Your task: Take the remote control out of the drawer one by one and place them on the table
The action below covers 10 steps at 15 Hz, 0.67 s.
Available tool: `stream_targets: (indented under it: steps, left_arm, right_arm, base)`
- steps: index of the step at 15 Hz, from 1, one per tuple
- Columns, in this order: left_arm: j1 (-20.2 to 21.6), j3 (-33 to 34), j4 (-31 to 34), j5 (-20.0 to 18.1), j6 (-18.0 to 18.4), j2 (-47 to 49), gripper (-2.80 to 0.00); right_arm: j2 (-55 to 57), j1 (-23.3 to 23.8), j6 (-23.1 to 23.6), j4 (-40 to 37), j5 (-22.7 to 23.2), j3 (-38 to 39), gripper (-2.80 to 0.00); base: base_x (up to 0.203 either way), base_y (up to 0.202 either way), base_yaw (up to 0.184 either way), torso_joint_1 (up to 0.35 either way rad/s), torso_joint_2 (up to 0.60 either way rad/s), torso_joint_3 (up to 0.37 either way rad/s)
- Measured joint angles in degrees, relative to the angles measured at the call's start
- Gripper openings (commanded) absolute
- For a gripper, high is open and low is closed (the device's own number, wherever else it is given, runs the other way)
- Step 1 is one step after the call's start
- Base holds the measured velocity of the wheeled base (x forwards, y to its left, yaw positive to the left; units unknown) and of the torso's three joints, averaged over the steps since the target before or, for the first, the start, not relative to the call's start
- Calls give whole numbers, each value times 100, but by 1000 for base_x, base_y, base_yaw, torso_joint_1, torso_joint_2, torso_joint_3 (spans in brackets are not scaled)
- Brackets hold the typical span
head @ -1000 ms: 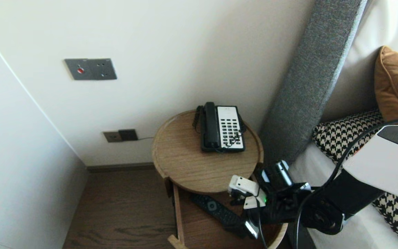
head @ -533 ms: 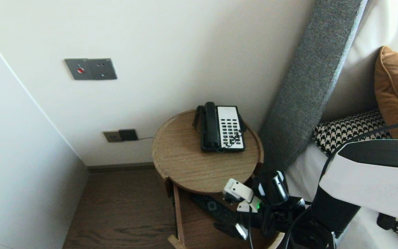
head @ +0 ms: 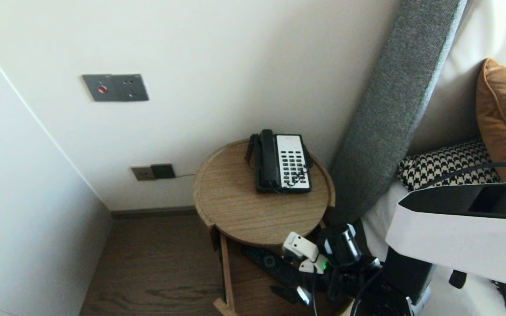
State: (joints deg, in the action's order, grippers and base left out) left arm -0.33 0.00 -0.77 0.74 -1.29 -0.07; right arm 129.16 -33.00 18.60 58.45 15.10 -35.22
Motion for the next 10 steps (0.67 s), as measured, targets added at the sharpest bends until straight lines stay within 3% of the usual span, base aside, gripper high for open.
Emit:
stream_targets:
  steps: [10]
  left_arm:
    - [-2,0,2,0,0,0,-280]
  right_arm:
    - [278,14,-25,-18,-1,-185,0]
  base:
    - [0,0,0,0,0,0]
